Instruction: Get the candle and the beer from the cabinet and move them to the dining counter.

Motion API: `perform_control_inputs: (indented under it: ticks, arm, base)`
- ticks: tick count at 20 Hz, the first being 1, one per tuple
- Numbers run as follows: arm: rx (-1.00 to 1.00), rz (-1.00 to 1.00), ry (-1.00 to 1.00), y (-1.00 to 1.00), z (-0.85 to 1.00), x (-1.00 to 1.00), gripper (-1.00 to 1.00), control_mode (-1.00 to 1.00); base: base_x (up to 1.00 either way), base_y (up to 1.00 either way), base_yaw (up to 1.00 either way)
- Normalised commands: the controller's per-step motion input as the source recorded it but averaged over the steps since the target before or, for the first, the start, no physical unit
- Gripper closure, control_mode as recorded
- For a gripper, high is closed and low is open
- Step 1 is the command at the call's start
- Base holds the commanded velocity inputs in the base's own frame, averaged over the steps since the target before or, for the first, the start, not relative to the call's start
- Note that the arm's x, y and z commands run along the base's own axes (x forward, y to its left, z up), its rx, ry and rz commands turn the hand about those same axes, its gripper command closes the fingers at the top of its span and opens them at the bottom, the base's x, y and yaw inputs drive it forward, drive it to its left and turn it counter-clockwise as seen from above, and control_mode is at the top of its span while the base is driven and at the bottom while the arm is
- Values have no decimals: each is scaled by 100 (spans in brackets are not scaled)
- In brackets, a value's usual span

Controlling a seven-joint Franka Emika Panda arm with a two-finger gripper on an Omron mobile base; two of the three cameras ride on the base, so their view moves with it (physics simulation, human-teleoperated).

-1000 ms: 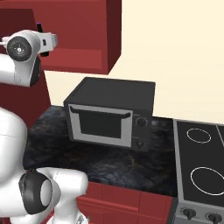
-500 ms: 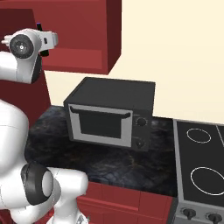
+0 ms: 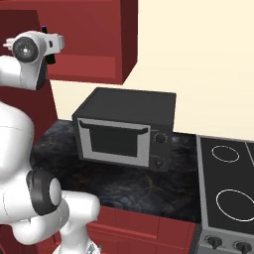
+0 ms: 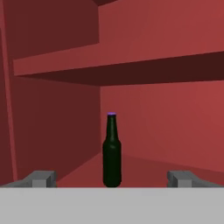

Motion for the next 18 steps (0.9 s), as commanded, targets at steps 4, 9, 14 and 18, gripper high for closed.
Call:
perform_control_inputs:
  ticks: [4,9,14,18]
  arm:
    - [0,1,0,13,-1,33,-100,-100]
    - [0,0,0,11,0,33,-100,-100]
    - [0,0,0,12,0,37,-100,-100]
    - [0,1,1,16,0,23,-100,-100]
  base:
    - [0,0,0]
    - [0,0,0]
    - [0,0,0]
    - [0,0,0]
